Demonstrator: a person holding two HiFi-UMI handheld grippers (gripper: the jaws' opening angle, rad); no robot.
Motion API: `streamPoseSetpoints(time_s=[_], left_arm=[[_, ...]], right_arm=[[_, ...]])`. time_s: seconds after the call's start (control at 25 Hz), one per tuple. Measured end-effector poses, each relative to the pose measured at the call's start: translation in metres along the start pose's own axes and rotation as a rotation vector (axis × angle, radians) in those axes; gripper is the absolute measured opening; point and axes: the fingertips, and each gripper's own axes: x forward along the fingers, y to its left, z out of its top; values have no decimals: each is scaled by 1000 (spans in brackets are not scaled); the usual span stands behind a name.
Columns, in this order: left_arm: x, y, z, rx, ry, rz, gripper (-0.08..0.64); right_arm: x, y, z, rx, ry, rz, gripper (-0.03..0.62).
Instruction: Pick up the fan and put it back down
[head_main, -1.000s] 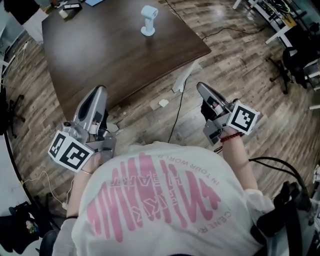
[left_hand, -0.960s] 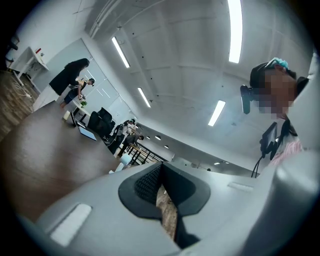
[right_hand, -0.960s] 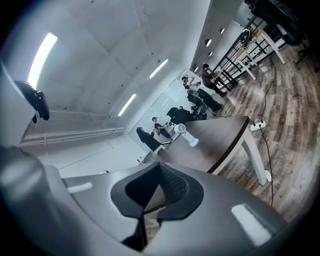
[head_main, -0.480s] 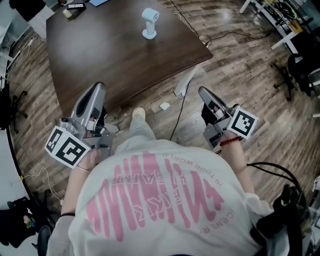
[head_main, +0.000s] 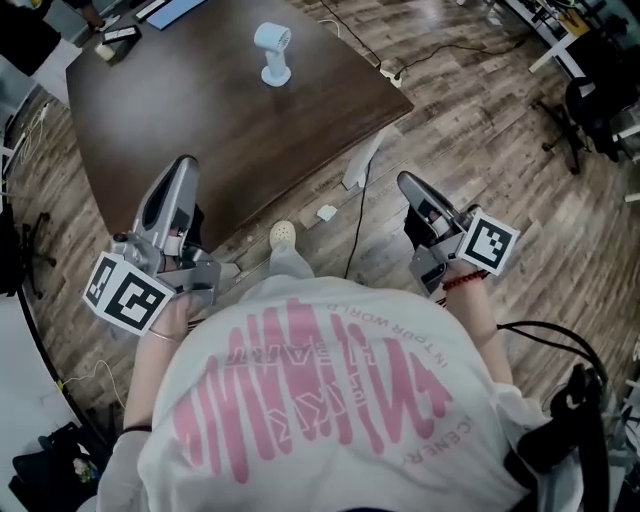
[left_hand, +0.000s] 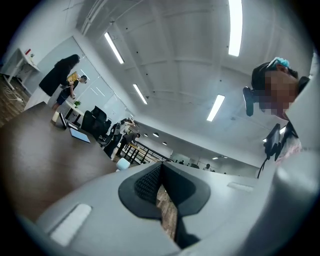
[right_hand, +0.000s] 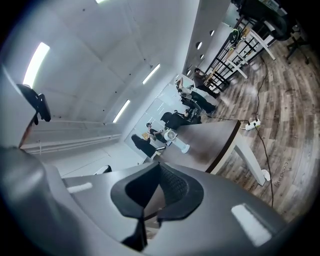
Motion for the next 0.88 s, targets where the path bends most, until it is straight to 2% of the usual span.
streamPoseSetpoints(time_s=[0.16,0.36,0.56,0.88], left_arm=[[9,23,-2,-39,19,4,16],[31,55,4,-45,48,8,17],[56,90,7,-59,88,20,17],[84,132,3,-117,115,19,16]], right_arm=[[20,-2,9,-6,-10,-11,5],[47,-9,25,-5,-13,-32,5],[83,-20,43,-5,10,-51,6],[143,-31,45,-1,85,-57,5]])
